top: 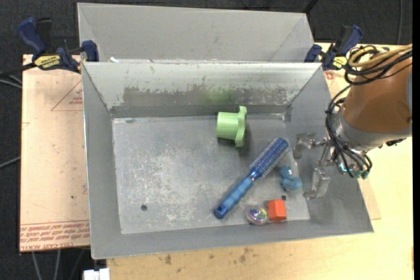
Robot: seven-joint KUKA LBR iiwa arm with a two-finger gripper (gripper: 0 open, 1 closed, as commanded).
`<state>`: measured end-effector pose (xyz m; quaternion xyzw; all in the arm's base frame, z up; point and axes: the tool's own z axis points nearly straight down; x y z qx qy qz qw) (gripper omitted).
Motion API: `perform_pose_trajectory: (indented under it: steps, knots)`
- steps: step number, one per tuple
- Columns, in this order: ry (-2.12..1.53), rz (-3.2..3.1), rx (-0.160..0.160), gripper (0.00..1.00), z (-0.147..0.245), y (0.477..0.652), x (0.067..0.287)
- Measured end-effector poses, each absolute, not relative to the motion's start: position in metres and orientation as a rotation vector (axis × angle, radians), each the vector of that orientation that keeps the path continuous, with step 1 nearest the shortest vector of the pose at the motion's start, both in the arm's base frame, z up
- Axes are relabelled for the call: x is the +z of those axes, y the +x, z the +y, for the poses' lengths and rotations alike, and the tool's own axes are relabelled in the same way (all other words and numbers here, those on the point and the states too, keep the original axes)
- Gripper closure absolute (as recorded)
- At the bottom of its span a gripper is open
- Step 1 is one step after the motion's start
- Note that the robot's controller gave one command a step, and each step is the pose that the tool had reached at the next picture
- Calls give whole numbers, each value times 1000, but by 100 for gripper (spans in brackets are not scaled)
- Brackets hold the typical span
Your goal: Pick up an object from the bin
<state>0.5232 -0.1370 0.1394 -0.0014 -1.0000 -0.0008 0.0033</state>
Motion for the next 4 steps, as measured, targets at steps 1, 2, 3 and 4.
perform_pose_trajectory:
  steps: [1, 2, 3, 4]
  knots:
    - [684, -3076, -4, 0, -61, 571, 71]
    - [844, -3029, -4, 0, -27, 549, 101]
    - [1146, -2925, -4, 0, -15, 536, 99]
    - [1337, -2843, -3, 0, -1, 529, 69]
